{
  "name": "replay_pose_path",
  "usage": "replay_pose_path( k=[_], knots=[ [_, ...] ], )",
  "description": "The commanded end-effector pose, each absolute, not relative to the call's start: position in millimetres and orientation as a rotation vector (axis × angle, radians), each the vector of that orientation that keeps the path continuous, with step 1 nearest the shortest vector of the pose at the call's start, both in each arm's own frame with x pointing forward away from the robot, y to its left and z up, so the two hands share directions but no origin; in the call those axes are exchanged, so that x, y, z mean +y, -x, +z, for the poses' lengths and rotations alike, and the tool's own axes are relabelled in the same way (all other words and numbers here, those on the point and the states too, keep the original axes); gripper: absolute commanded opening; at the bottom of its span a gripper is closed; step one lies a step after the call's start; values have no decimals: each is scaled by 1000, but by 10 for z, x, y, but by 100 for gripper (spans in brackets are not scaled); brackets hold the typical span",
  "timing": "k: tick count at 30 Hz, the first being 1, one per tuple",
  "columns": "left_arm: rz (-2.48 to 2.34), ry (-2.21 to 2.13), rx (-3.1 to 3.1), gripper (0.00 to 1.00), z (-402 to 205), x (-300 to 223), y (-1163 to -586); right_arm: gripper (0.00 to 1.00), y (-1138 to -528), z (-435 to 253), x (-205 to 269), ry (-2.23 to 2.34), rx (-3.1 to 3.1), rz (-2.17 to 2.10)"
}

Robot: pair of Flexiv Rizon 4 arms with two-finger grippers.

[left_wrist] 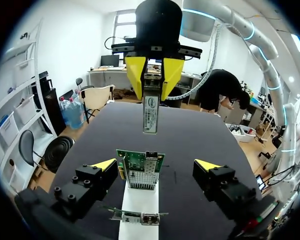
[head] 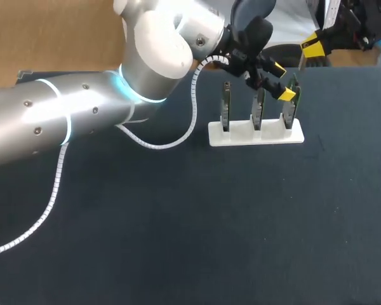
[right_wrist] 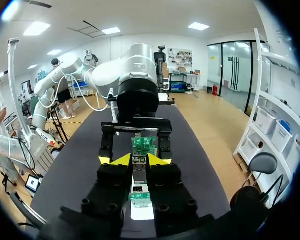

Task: Pick up the optical module with the left hand, and insert it into the network port with the right hand.

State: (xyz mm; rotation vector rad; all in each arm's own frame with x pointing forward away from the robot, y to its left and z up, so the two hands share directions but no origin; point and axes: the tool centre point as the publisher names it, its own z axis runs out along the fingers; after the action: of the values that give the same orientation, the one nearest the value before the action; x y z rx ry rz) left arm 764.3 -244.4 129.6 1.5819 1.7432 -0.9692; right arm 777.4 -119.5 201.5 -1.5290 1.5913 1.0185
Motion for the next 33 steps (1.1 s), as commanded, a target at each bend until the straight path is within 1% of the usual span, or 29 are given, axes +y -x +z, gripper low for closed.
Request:
replay_pose_path(
  k=[1,10,33],
  knots=[
    [-966,-1608,1752,100,1277,-2479,-7637,0,-7790,2015,-1190,1530,1591,1019],
    [-962,-1624,1776,100,1207,-2452,-7538,0,-7789,2023,-1180,1539,1591,1015],
    [-934,-1627,1782,100,1200,-2472,-7520,0,-7760,2020,-1162,1542,1584,1013]
  ],
)
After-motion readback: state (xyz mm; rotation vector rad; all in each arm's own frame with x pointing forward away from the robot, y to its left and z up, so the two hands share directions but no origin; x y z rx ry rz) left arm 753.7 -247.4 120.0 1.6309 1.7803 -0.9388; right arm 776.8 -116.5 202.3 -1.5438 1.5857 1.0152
